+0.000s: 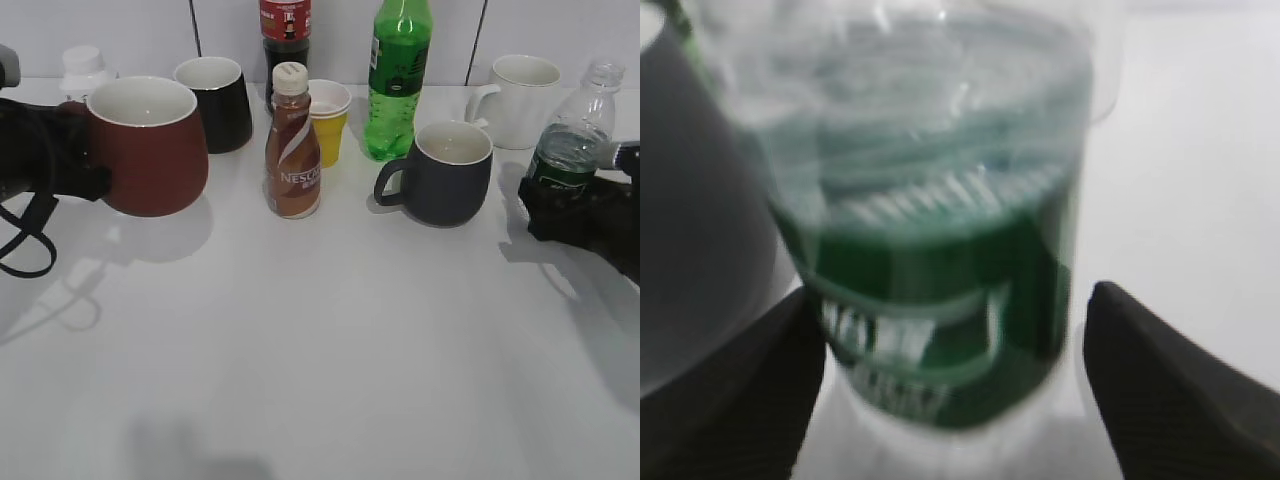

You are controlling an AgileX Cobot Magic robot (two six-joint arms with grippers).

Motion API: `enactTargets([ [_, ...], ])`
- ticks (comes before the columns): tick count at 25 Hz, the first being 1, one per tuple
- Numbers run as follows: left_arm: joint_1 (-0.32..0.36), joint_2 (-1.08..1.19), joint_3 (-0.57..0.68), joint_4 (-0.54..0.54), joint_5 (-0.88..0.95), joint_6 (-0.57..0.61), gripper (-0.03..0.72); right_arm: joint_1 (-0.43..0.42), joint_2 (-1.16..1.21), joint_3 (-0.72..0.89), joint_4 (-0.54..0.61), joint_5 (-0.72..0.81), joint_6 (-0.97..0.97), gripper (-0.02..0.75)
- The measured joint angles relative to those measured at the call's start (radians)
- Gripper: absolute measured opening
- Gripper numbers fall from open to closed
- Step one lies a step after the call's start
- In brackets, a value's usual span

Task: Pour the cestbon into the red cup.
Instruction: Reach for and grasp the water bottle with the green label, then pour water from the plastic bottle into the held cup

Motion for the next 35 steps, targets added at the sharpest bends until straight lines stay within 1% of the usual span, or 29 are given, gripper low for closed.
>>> enactTargets([
  [11, 0.000, 0.000, 0.000, 0.001, 0.001, 0.000, 0.070, 0.000, 0.060, -0.167, -0.022, -0.008, 0.000, 0.590],
  [13, 0.000, 0.000, 0.000, 0.001, 0.001, 0.000, 0.070, 0.000, 0.078, -0.180, -0.023, -0.007, 0.000, 0.552],
  [15, 0.000, 0.000, 0.000, 0.003, 0.001, 0.000, 0.070, 0.000, 0.083, -0.184, -0.022, -0.008, -0.003, 0.483],
  [17, -0.002, 0.000, 0.000, 0.008, 0.001, 0.000, 0.070, 0.000, 0.084, -0.185, -0.023, -0.009, -0.003, 0.474],
  [21, -0.029, 0.000, 0.000, 0.015, 0.001, 0.000, 0.070, 0.000, 0.075, -0.183, -0.023, -0.004, -0.004, 0.474],
  [26, -0.098, 0.000, 0.000, 0.042, 0.014, 0.000, 0.070, 0.000, -0.026, -0.122, -0.025, 0.030, -0.005, 0.474],
  [28, -0.127, 0.000, 0.000, 0.046, 0.017, 0.000, 0.070, 0.000, -0.101, -0.090, -0.047, 0.037, -0.034, 0.474],
  [30, -0.158, 0.000, 0.000, 0.051, 0.019, 0.000, 0.070, 0.000, -0.181, -0.055, -0.098, 0.063, -0.076, 0.474],
  [32, -0.185, 0.000, 0.000, 0.053, 0.020, 0.000, 0.070, 0.000, -0.271, -0.035, -0.161, 0.128, -0.103, 0.474],
  [35, -0.220, 0.000, 0.000, 0.054, 0.020, 0.000, 0.069, 0.000, -0.418, -0.027, -0.290, 0.256, -0.116, 0.474],
])
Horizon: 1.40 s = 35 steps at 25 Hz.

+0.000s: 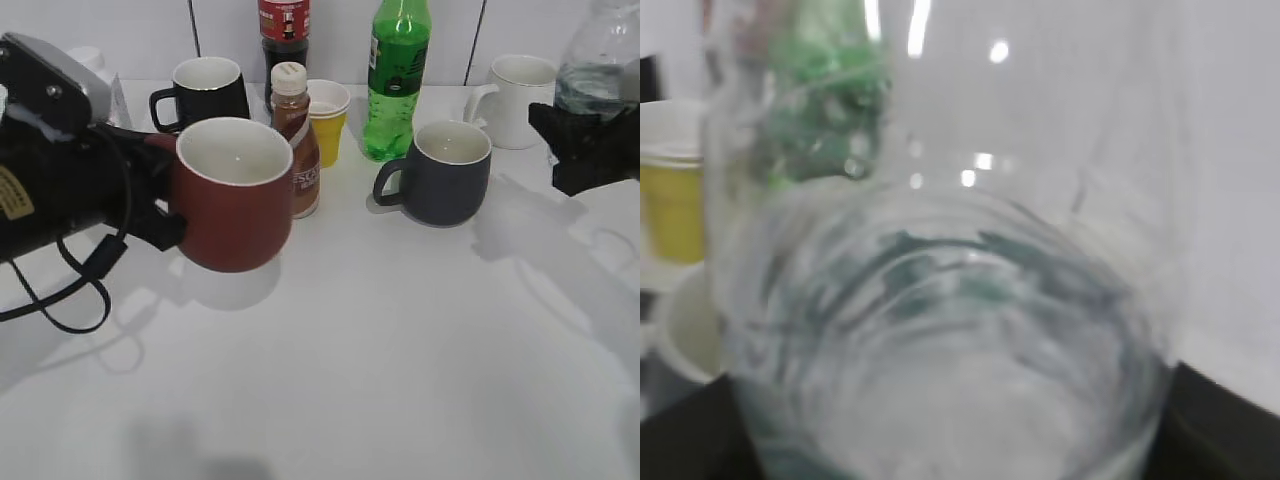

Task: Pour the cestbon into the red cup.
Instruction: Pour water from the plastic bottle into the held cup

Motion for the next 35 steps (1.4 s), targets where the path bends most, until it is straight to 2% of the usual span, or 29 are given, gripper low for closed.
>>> enactTargets([
  [5, -0.057, 0.010, 0.000, 0.001, -0.015, 0.000, 0.069, 0.000, -0.155, 0.000, -0.206, 0.071, 0.024, 0.474],
  [11, -0.131, 0.090, -0.027, 0.005, -0.030, 0.000, 0.069, 0.029, -0.190, 0.001, -0.344, 0.098, 0.076, 0.474],
  [18, -0.183, 0.195, -0.091, 0.012, -0.067, 0.000, 0.069, 0.178, -0.190, 0.001, -0.371, 0.127, -0.032, 0.474],
  [28, -0.187, 0.205, -0.092, 0.090, -0.069, -0.006, 0.069, 0.185, -0.132, 0.001, -0.366, 0.132, -0.315, 0.474],
  [32, -0.195, 0.205, -0.092, 0.184, -0.094, -0.099, 0.069, 0.185, -0.109, 0.001, -0.366, 0.121, -0.411, 0.474],
  [35, -0.197, 0.205, -0.092, 0.215, -0.111, -0.138, 0.069, 0.185, -0.106, 0.001, -0.366, 0.116, -0.463, 0.474],
])
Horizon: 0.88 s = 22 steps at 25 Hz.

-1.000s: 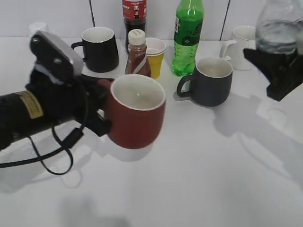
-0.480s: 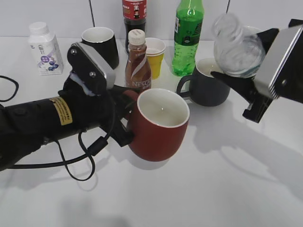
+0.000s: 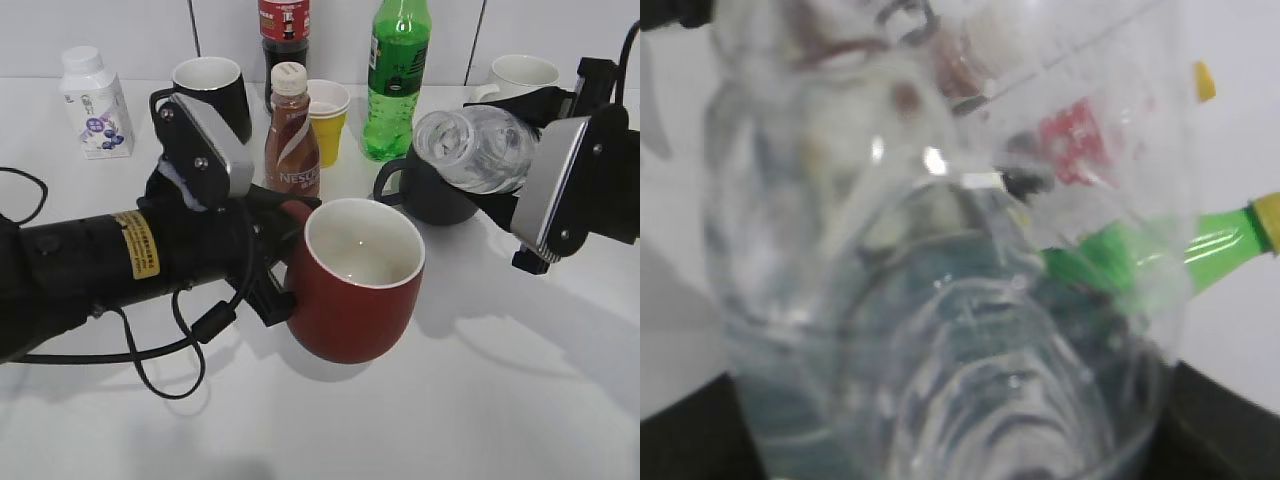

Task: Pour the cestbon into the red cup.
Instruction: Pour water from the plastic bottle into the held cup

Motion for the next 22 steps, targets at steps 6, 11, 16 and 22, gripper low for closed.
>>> enactTargets([
  [6, 0.000, 0.000, -0.022, 0.062, 0.005, -0.023, 0.069, 0.000, 0.000, 0.000, 0.009, -0.012, -0.092, 0.474],
  [11, 0.000, 0.000, -0.053, 0.070, 0.016, -0.029, 0.069, 0.000, 0.000, -0.003, 0.016, -0.018, -0.145, 0.474],
  [16, 0.000, 0.010, -0.102, 0.105, 0.092, -0.043, 0.069, 0.000, 0.000, -0.008, 0.033, -0.022, -0.206, 0.474],
  [22, 0.000, 0.017, -0.111, 0.127, 0.100, -0.046, 0.069, 0.000, 0.004, -0.045, 0.044, -0.035, -0.251, 0.474],
])
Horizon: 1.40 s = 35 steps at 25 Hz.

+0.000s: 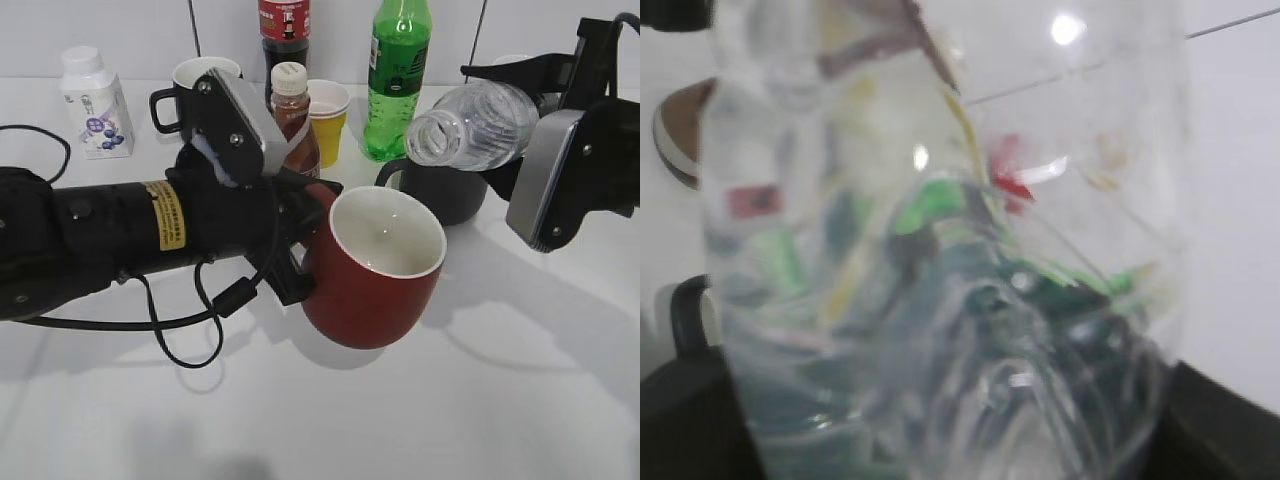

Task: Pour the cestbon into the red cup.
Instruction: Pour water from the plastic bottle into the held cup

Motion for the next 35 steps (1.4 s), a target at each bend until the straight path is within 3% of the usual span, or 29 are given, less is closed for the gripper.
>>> enactTargets([
  [35, 0.023, -0.020, -0.048, -0.030, 0.019, -0.005, 0.069, 0.000, 0.072, -0.080, 0.024, -0.039, -0.044, 0.474],
])
